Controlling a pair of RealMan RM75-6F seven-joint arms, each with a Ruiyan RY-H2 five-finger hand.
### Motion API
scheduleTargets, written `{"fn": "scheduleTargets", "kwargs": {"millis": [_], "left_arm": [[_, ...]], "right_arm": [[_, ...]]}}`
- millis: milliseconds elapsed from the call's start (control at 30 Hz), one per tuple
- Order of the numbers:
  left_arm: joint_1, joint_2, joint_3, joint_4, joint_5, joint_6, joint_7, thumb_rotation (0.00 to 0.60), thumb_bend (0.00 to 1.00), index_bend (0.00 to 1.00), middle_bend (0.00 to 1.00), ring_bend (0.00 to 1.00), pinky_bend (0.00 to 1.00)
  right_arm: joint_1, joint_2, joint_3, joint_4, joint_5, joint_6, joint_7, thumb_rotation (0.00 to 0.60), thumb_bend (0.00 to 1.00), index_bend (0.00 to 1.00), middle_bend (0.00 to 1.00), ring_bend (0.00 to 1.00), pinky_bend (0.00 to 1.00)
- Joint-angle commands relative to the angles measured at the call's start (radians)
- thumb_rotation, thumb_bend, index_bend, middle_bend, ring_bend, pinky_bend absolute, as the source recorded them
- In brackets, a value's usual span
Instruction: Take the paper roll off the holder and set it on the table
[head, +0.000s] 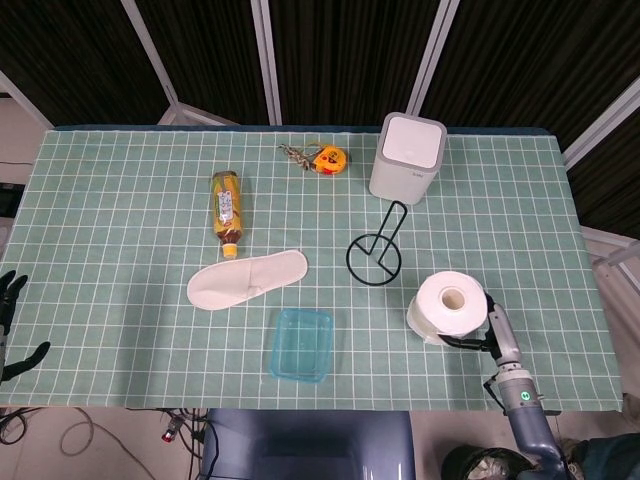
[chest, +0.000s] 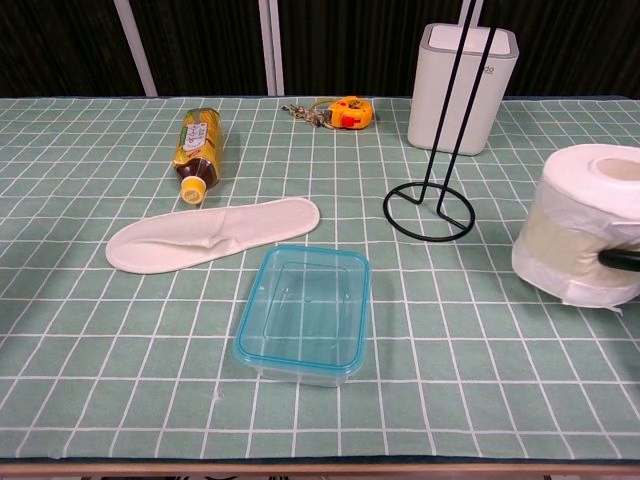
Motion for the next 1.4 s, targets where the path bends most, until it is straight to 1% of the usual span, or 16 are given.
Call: {"fn": "scheduleTargets", "kwargs": {"millis": [33, 133, 167, 233, 300, 467, 633, 700, 767, 867, 933, 1000, 1100, 1167, 1300, 1400], "left_arm": [[0.000, 0.000, -0.001, 0.000, 0.000, 0.001, 0.000, 0.600, 0.18, 0.04, 0.00, 0.00, 0.02], [0.001, 0.001, -0.001, -0.001, -0.002, 0.002, -0.001, 0.600, 0.18, 0.04, 0.00, 0.00, 0.02], [0.002, 0.001, -0.001, -0.001, -0.002, 0.003, -0.001, 0.600, 0.18, 0.04, 0.00, 0.00, 0.02], [0.002, 0.002, -0.002, -0.001, -0.002, 0.005, -0.003, 0.600, 0.18, 0.04, 0.00, 0.00, 0.02], [0.003, 0.002, -0.003, 0.000, -0.003, 0.005, -0.005, 0.600, 0.18, 0.04, 0.00, 0.00, 0.02], [0.001, 0.001, -0.002, 0.000, -0.003, 0.001, 0.000, 0.600, 0.18, 0.04, 0.00, 0.00, 0.02], [0.001, 0.000, -0.002, 0.000, -0.003, 0.002, 0.000, 0.600, 0.18, 0.04, 0.00, 0.00, 0.02], [0.002, 0.001, -0.002, 0.000, -0.004, 0.002, 0.001, 0.600, 0.18, 0.04, 0.00, 0.00, 0.02], [0.002, 0.000, -0.003, -0.001, -0.005, 0.004, 0.004, 0.600, 0.18, 0.04, 0.00, 0.00, 0.02], [0.002, -0.001, -0.002, -0.002, -0.003, 0.003, 0.008, 0.600, 0.18, 0.04, 0.00, 0.00, 0.02], [0.002, -0.001, -0.001, -0.003, -0.005, 0.001, 0.010, 0.600, 0.18, 0.04, 0.00, 0.00, 0.02], [0.003, -0.001, -0.001, -0.008, -0.012, -0.003, 0.015, 0.600, 0.18, 0.04, 0.00, 0.00, 0.02], [0.004, 0.003, 0.002, -0.017, -0.011, -0.005, 0.016, 0.600, 0.18, 0.04, 0.00, 0.00, 0.02], [0.005, 0.007, 0.004, -0.021, -0.007, -0.003, 0.011, 0.600, 0.18, 0.04, 0.00, 0.00, 0.02], [0.007, 0.019, 0.005, -0.023, -0.004, -0.003, -0.014, 0.600, 0.18, 0.04, 0.00, 0.00, 0.02], [0.008, 0.022, 0.002, -0.019, -0.007, 0.000, -0.023, 0.600, 0.18, 0.04, 0.00, 0.00, 0.02]], "right_arm": [[0.023, -0.033, -0.002, 0.022, 0.012, -0.007, -0.022, 0.600, 0.07, 0.34, 0.27, 0.17, 0.01], [0.041, -0.050, -0.003, 0.042, 0.025, -0.024, -0.033, 0.600, 0.07, 0.27, 0.21, 0.10, 0.01], [0.044, -0.051, -0.003, 0.044, 0.027, -0.030, -0.031, 0.600, 0.07, 0.23, 0.18, 0.08, 0.00], [0.052, -0.046, -0.011, 0.047, 0.027, -0.050, -0.025, 0.600, 0.04, 0.07, 0.07, 0.01, 0.00], [0.062, -0.026, -0.027, 0.043, 0.016, -0.076, -0.013, 0.600, 0.01, 0.01, 0.01, 0.00, 0.00], [0.071, 0.026, -0.041, 0.007, -0.017, -0.083, 0.036, 0.600, 0.00, 0.00, 0.00, 0.00, 0.00], [0.056, 0.137, -0.038, -0.068, -0.048, -0.041, 0.069, 0.600, 0.00, 0.00, 0.00, 0.00, 0.00], [0.038, 0.191, -0.027, -0.095, -0.049, -0.003, 0.070, 0.600, 0.00, 0.00, 0.00, 0.00, 0.00], [0.006, 0.262, -0.007, -0.133, -0.058, 0.071, 0.076, 0.600, 0.00, 0.00, 0.00, 0.00, 0.00], [-0.032, 0.367, -0.010, -0.184, -0.117, 0.152, 0.058, 0.600, 0.00, 0.00, 0.00, 0.00, 0.00], [-0.059, 0.433, -0.036, -0.199, -0.198, 0.214, -0.023, 0.600, 0.00, 0.00, 0.00, 0.00, 0.00], [-0.096, 0.468, -0.074, -0.180, -0.296, 0.297, -0.217, 0.600, 0.00, 0.00, 0.00, 0.00, 0.00], [-0.155, 0.443, -0.112, -0.133, -0.375, 0.387, -0.566, 0.600, 0.00, 0.00, 0.00, 0.00, 0.00], [-0.184, 0.393, -0.133, -0.113, -0.405, 0.431, -0.722, 0.600, 0.00, 0.00, 0.00, 0.00, 0.00], [-0.185, 0.369, -0.154, -0.098, -0.410, 0.411, -0.839, 0.600, 0.00, 0.00, 0.00, 0.00, 0.00], [-0.179, 0.372, -0.164, -0.116, -0.382, 0.375, -0.859, 0.600, 0.00, 0.00, 0.00, 0.00, 0.00]]}}
